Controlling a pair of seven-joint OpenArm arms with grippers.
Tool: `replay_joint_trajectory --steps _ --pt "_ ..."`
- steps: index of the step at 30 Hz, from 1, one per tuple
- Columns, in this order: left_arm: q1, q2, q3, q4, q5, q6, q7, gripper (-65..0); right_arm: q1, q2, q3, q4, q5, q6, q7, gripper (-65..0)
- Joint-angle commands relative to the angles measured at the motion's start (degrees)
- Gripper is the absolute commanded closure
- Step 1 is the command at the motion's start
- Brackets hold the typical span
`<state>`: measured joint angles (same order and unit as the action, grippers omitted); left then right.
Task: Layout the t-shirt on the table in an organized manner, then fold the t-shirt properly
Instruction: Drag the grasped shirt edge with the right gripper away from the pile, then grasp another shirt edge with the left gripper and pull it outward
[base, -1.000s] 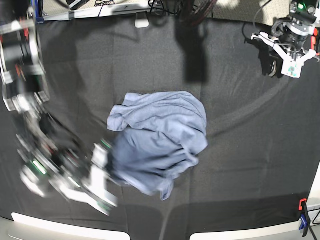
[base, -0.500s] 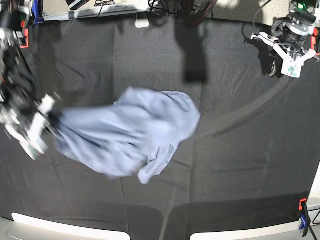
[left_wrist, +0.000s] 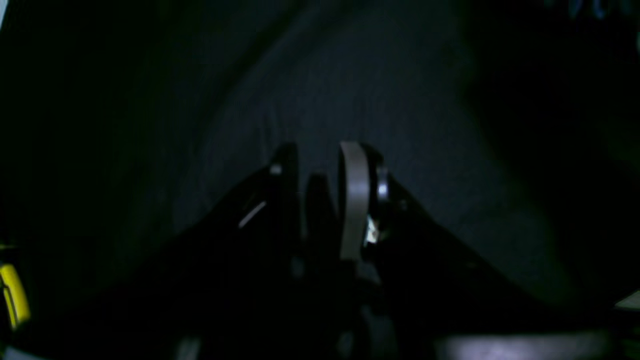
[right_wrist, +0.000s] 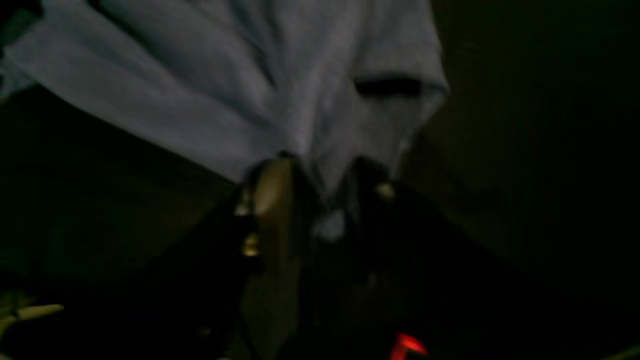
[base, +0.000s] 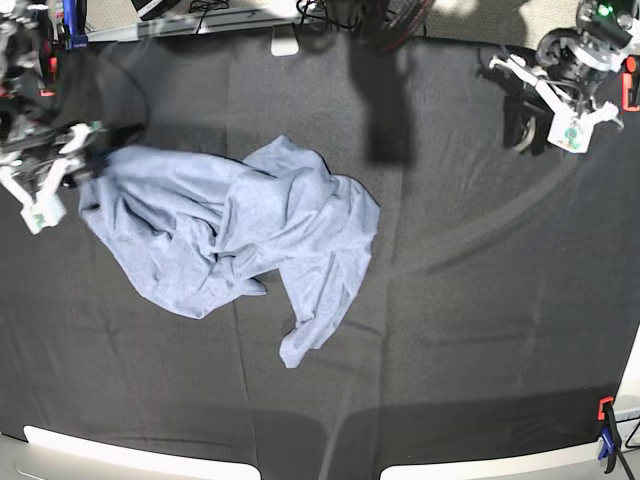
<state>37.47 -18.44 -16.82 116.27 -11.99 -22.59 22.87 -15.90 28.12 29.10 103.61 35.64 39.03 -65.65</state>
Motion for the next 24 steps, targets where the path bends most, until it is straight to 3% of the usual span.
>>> replay_joint_trajectory --steps 1,4,6,8,13,19,24 --pt "-0.28 -0.48 -0.26 1.09 -1.75 -0.02 -1.46 -13.0 0.5 0.44 0.57 0.83 0.37 0.02 0.92 -28.0" --pt "-2.14 -0.48 -0.26 1.09 -5.75 -2.23 -1.44 -13.0 0.5 -1.57 0.57 0.83 0.39 0.02 1.62 -28.6" --pt "-3.87 -0.46 -0.24 1.09 -8.68 -5.51 -1.44 -13.0 0.52 -2.69 0.57 0.83 0.37 0.02 4.07 -28.6" --pt "-5.55 -0.46 0.35 1.09 -10.67 -6.43 -1.29 -13.0 0.55 -3.54 0.57 0.83 0.37 0.02 6.71 -28.6" --pt "-9.42 -0.48 6.12 1.09 -10.62 -6.38 2.32 -15.7 0.66 -3.82 0.55 0.83 0.44 0.02 8.74 -28.6" --pt "-13.2 -0.48 15.45 1.09 -10.56 -5.86 2.45 -16.2 0.66 -3.82 0.55 0.83 0.46 0.02 8.74 -28.6" --pt "-15.72 -0.48 21.46 0.24 -4.94 -0.57 2.67 -16.2 0.66 -3.82 0.55 0.83 0.61 0.02 8.72 -28.6"
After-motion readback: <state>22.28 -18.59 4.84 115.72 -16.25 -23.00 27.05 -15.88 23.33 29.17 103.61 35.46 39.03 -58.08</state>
